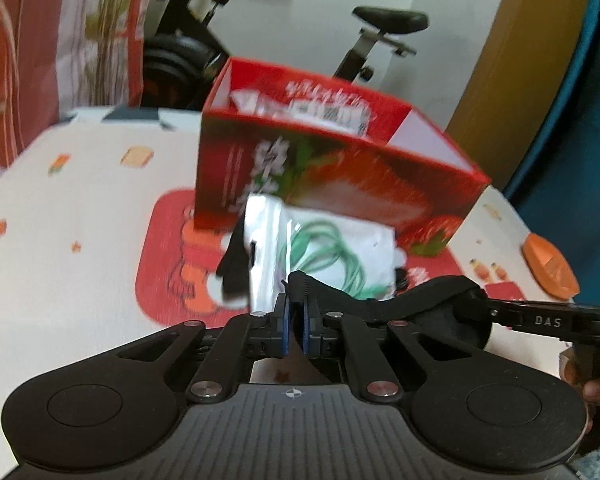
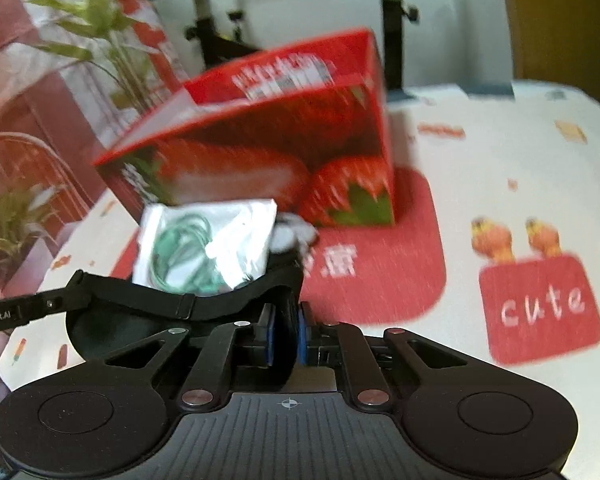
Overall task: Organize soft objects
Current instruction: 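Lift the eye mask with both tools and carry it over the red box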
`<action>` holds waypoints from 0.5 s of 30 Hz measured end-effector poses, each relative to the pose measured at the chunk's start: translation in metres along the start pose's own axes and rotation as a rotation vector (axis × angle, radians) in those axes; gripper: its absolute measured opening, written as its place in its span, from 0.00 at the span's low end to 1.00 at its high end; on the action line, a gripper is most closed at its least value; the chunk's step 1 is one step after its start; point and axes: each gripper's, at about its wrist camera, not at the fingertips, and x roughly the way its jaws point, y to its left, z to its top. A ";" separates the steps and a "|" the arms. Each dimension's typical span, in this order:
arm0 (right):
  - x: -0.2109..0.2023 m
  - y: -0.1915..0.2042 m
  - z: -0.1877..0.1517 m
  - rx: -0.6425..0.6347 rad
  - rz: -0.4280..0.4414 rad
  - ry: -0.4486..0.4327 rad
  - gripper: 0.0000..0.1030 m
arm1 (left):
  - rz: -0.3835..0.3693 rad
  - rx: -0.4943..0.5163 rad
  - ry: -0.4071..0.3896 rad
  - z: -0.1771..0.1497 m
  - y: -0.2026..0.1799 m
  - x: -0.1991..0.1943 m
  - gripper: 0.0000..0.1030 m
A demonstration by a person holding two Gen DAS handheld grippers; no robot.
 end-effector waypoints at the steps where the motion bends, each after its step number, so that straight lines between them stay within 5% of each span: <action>1: -0.002 0.002 0.002 -0.013 0.002 -0.011 0.10 | -0.002 0.007 -0.010 0.001 -0.004 -0.001 0.07; 15: -0.042 0.026 0.066 -0.136 0.051 -0.240 0.10 | -0.031 0.040 -0.212 0.067 -0.018 -0.035 0.07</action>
